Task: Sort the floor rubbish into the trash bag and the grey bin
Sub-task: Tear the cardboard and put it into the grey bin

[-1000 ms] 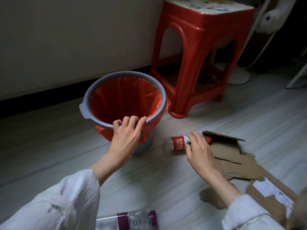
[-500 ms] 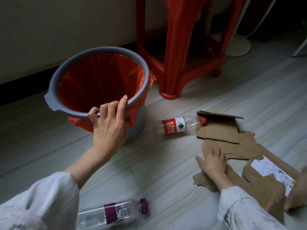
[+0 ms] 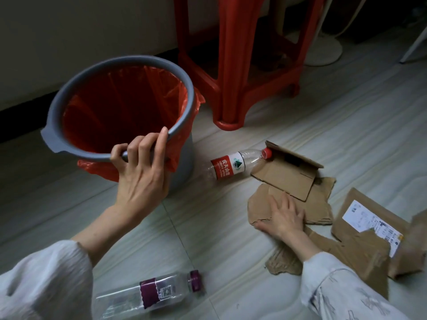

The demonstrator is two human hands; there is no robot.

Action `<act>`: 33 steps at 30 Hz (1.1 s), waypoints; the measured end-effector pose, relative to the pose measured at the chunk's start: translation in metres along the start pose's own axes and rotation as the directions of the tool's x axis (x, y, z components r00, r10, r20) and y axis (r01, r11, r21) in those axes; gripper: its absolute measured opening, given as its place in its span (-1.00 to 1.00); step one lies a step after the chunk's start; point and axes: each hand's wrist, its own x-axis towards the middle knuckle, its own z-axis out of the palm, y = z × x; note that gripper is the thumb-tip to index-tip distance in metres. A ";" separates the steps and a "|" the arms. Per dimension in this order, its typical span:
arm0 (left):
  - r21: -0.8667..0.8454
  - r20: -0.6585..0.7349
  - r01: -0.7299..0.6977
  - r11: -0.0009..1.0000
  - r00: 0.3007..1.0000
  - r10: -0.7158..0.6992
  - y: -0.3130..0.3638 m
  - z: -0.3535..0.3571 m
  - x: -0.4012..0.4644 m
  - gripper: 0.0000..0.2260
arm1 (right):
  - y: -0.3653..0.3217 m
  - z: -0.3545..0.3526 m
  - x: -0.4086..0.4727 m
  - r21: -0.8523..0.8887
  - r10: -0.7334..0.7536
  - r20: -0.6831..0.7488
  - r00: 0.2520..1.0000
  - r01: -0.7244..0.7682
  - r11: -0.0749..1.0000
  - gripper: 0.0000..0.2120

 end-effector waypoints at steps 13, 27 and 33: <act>-0.321 0.293 -0.654 0.684 0.619 0.729 0.099 0.010 -0.074 -0.60 | 0.010 -0.001 -0.011 -0.181 -0.261 -0.112 0.959 0.239 0.954 -0.23; -0.638 0.580 -0.586 0.500 0.063 0.812 0.205 0.054 -0.104 -0.44 | 0.080 -0.007 0.017 0.568 0.413 -0.048 0.909 -0.315 0.760 -0.08; -0.604 0.501 -0.490 0.629 0.380 0.778 0.163 0.068 -0.104 -0.67 | 0.082 -0.009 0.023 0.772 0.501 0.171 0.848 -0.431 0.468 -0.30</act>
